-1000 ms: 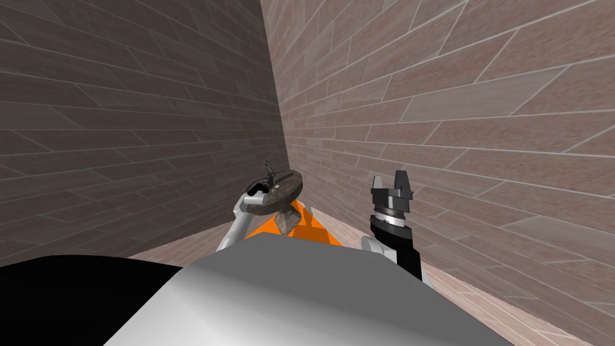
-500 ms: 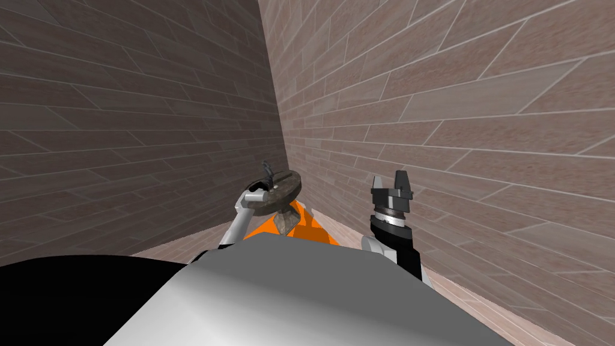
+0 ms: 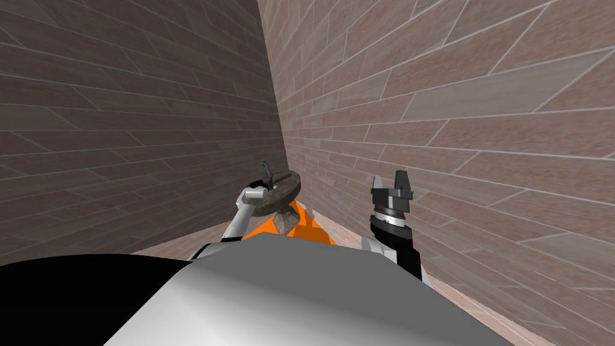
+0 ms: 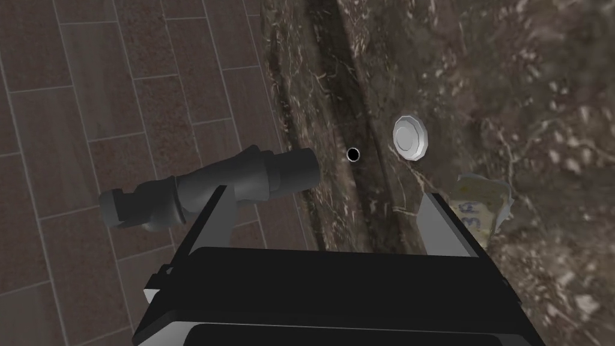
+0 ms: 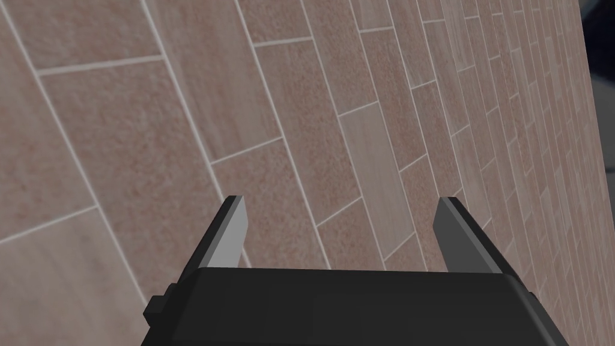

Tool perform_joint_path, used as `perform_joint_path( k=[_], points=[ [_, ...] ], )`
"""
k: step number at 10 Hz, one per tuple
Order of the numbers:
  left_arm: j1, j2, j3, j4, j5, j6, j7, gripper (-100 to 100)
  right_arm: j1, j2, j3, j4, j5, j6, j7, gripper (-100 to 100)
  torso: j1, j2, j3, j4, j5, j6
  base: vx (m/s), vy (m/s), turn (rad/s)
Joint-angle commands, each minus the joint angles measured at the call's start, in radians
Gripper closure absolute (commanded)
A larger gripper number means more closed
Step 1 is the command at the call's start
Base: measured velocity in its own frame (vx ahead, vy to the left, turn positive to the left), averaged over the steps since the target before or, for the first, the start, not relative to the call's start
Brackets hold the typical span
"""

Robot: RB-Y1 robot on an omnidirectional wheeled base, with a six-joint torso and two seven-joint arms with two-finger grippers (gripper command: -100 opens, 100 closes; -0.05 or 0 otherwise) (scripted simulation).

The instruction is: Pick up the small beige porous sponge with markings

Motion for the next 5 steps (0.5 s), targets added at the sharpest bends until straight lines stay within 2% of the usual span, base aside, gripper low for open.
perform_joint_path(
  k=[1,2,5],
  points=[
    [-0.011,0.008,0.003,0.023,0.01,0.032,-0.002,-100,0.0,0.0,0.0,0.0,0.0,0.0,0.0,0,0.0,0.0,0.0,0.0,0.0,0.0,0.027,-0.03,0.023],
    [-0.033,0.016,0.008,0.053,0.018,0.072,-0.003,-100,0.0,0.0,0.0,0.0,0.0,0.0,0.0,0,0.0,0.0,0.0,0.0,0.0,0.0,0.03,-0.037,0.052],
    [-0.052,0.024,0.013,0.081,0.025,0.124,-0.003,-100,0.0,0.0,0.0,0.0,0.0,0.0,0.0,0,0.001,0.0,0.0,0.0,0.0,0.0,0.026,-0.024,0.028]
  ],
)
